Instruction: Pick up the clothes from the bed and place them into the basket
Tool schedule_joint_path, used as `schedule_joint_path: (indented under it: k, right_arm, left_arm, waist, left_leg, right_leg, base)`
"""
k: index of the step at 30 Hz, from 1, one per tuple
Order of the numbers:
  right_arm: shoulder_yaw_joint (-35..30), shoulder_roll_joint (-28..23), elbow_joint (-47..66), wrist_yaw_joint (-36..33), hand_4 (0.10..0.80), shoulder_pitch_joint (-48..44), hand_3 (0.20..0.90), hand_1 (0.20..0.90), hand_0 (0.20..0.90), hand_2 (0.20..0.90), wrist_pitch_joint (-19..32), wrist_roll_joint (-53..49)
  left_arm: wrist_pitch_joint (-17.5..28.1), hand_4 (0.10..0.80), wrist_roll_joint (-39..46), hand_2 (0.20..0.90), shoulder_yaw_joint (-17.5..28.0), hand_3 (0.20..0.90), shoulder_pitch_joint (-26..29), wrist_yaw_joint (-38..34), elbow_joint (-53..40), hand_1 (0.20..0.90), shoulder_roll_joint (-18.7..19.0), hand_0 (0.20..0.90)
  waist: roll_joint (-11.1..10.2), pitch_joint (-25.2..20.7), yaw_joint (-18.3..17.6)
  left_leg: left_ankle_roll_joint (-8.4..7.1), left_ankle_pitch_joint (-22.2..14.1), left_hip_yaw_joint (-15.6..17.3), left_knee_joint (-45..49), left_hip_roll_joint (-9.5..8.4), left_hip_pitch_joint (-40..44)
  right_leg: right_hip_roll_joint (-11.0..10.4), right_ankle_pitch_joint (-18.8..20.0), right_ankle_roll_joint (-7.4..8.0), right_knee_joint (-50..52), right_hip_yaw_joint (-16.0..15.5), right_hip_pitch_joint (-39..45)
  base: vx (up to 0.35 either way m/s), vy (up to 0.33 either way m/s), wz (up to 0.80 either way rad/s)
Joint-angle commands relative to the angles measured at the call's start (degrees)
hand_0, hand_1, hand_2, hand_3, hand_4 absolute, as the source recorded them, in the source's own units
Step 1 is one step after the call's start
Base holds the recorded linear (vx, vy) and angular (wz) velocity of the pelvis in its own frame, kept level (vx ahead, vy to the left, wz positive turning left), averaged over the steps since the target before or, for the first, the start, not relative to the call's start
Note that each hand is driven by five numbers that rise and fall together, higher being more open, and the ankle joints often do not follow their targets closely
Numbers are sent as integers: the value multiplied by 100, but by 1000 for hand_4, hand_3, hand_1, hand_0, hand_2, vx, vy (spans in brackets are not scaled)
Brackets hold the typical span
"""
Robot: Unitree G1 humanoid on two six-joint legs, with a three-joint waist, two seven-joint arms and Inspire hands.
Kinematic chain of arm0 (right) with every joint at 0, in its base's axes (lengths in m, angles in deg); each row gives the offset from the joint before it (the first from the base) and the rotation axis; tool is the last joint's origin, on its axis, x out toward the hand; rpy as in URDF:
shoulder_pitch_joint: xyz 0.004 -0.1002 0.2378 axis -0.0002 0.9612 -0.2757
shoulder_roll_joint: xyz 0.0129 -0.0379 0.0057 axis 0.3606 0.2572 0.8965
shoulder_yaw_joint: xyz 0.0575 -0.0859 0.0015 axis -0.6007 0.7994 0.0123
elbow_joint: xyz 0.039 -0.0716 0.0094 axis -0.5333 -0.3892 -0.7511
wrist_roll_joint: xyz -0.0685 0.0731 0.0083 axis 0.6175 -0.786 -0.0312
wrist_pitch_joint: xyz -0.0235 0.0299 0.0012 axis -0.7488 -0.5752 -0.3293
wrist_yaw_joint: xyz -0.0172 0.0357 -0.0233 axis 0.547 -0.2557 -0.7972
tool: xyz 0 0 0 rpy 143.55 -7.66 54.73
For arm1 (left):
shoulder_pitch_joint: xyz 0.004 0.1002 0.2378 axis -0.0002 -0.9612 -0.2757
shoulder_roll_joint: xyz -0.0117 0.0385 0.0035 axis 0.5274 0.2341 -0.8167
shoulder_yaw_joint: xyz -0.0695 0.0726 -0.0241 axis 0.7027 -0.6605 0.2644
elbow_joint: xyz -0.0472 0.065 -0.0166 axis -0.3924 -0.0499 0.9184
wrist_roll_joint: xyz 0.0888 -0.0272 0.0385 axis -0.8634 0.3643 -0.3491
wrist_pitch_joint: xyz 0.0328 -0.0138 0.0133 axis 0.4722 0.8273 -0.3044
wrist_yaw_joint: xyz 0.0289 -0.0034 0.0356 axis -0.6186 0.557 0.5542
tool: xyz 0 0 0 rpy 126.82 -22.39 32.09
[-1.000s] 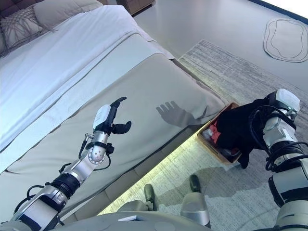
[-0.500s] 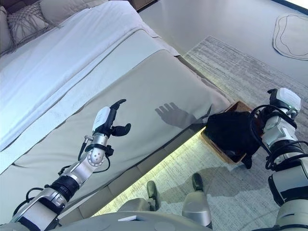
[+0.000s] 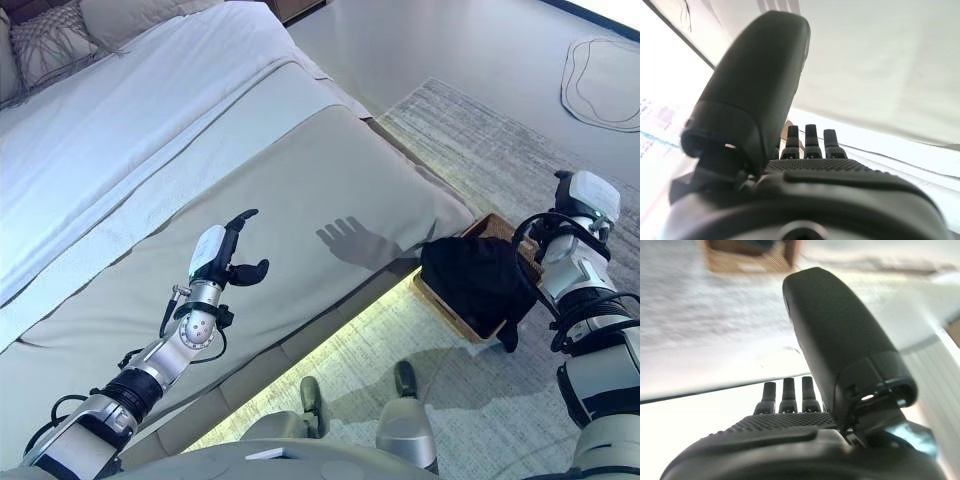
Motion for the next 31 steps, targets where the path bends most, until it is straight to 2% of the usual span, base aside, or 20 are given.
schedule_joint_path:
  k: [1,6,8,12,17,25,31]
  right_arm:
    - [52,-3,541,-788,800,-289,900,900,900,900,384,582]
    - [39,63,1253,-1287,800,-21,900,900,900,900,568,1004]
    - [101,141,1509,-1527,800,108,900,900,900,900,646,1546]
    - [131,381,1922,-1722,800,688,900,900,900,900,760,1603]
    - [15,918,2005,-1782,800,1595,900,900,900,900,1056,1641]
    - [23,1610,1910,-1841,800,2493,900,900,900,900,1009,1577]
    - [85,1821,1730,-1825,800,2713,900,900,900,900,1022,1575]
  left_arm:
    - [116,800,212,900,282,900,155,-319,-310,900,314,900]
    - [27,800,92,900,502,900,-147,-351,-435,900,301,900]
    - [123,800,156,900,586,900,-265,-327,-339,900,283,900]
    - [262,800,179,900,653,900,-488,-222,-324,900,191,900]
    - [437,800,129,900,644,900,-836,-137,-291,900,71,900]
    - [621,800,111,900,651,900,-1156,72,-348,900,-36,900]
    - [716,800,161,900,707,900,-1262,441,-394,900,61,900]
  waist:
    - [-344,-618,181]
    - [-334,-691,281]
    - [-342,-736,336]
    - [-391,-814,427]
    - [-433,-920,555]
    - [-506,-989,743]
    - [-590,-989,815]
  left_leg:
    - [-248,-405,-238,10,310,145]
    - [-220,-416,-374,10,268,114]
    - [-213,-431,-429,10,239,95]
    - [-172,-451,-551,10,203,43]
    - [-120,-461,-692,10,165,5]
    - [-55,-462,-830,10,125,-60]
    - [-31,-458,-854,10,118,-47]
  right_leg:
    - [-129,-61,-188,32,-272,30]
    - [-144,-124,-204,32,-364,93]
    - [-152,-149,-195,32,-394,110]
    - [-181,-209,-184,32,-526,177]
    - [-206,-274,-170,44,-696,288]
    - [-231,-312,-135,32,-955,391]
    - [-225,-317,-123,32,-1048,449]
  base:
    - [35,29,7]
    - [13,48,11]
    - [0,63,14]
    - [-3,52,17]
    - [33,45,23]
    - [32,11,17]
    - [24,-18,14]
